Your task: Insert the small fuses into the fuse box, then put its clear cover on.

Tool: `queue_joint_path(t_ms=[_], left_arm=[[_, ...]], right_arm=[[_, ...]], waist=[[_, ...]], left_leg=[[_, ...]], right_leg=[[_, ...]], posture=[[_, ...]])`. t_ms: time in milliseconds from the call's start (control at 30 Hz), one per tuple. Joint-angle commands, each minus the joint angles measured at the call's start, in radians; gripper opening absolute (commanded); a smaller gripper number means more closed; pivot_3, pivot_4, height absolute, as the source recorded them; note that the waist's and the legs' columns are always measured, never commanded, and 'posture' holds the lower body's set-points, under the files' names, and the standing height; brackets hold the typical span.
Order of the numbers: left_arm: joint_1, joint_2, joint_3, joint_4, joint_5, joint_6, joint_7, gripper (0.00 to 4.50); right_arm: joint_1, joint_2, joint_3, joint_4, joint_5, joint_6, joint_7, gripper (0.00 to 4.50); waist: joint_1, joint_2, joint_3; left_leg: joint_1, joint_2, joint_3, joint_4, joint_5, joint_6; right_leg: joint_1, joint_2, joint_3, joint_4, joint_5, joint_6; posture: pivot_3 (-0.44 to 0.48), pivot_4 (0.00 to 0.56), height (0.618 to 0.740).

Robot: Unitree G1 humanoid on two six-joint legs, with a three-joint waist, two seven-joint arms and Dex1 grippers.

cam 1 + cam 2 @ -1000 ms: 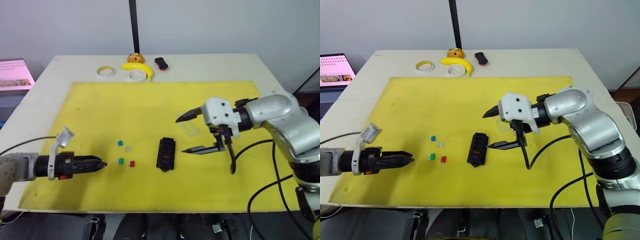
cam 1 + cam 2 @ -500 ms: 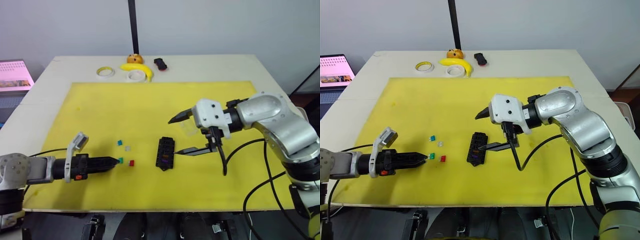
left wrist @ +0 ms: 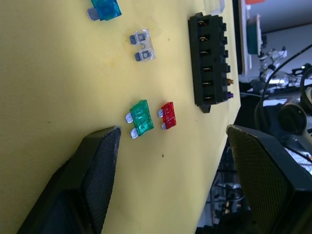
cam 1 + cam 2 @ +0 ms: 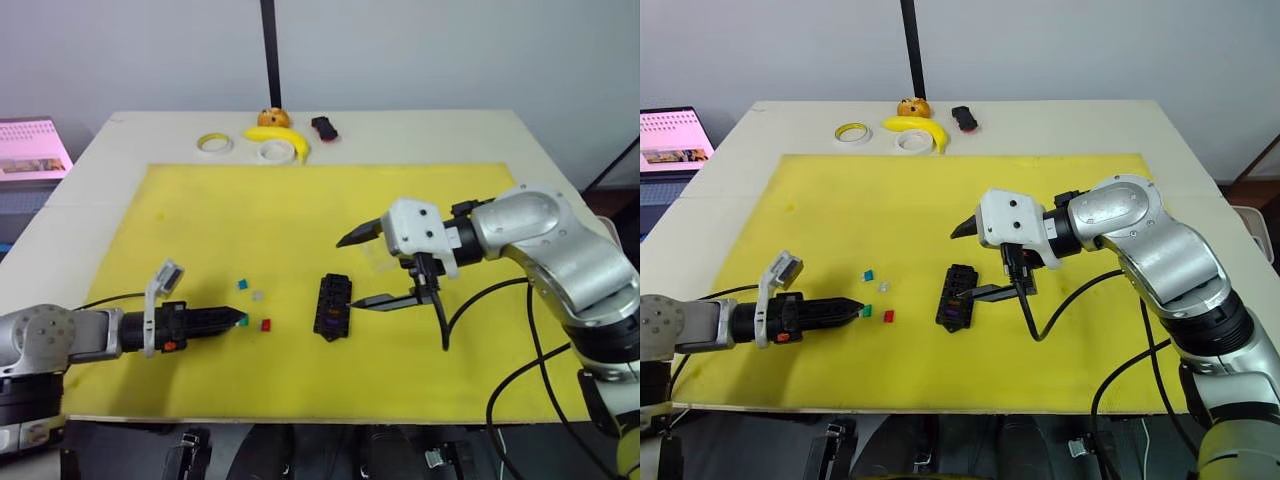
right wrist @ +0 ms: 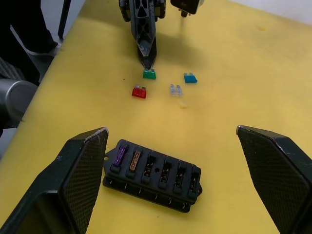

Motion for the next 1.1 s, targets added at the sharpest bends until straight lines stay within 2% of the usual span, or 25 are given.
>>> queue_joint_path(t_ms=[33,600,700,1100], left_arm=[[-0.004,-0.013,-0.026,-0.006,0.022,-0.037,0.006,3.69],[0.039,0.018,-0.113,-0.008,0.067,-0.145,-0.066,3.69],[0.036,0.012,-0.111,-0.003,0.069,-0.15,-0.066,2.82],[0.033,-0.003,-0.123,0.008,0.083,-0.167,-0.073,2.82]], right_arm=[[-0.018,0.004,-0.01,-0.038,0.001,0.004,-0.01,4.5],[-0.015,0.011,-0.007,-0.071,0.014,0.049,-0.032,4.5],[-0.016,0.015,-0.002,-0.072,0.011,0.051,-0.039,4.5],[-0.014,0.012,0.0,-0.076,0.006,0.044,-0.035,4.5]], waist=[[0.0,0.0,0.0],[0.017,0.0,0.0],[0.017,0.0,0.0],[0.02,0.0,0.0]], left_leg=[[0.0,0.0,0.0,0.0,0.0,0.0],[0.0,-0.001,0.0,0.0,-0.001,0.001],[0.0,-0.001,0.0,0.0,-0.001,0.001],[0.0,-0.001,0.0,0.0,-0.001,0.002]], right_leg=[[0.0,0.0,0.0,0.0,0.0,0.0],[0.001,-0.002,0.0,-0.003,-0.001,-0.001],[0.001,-0.002,0.0,-0.003,-0.001,-0.001],[0.002,-0.002,0.0,-0.005,-0.001,-0.002]], posture=[[0.0,0.15,0.74],[0.0,0.15,0.74],[0.0,0.15,0.74],[0.0,0.15,0.74]])
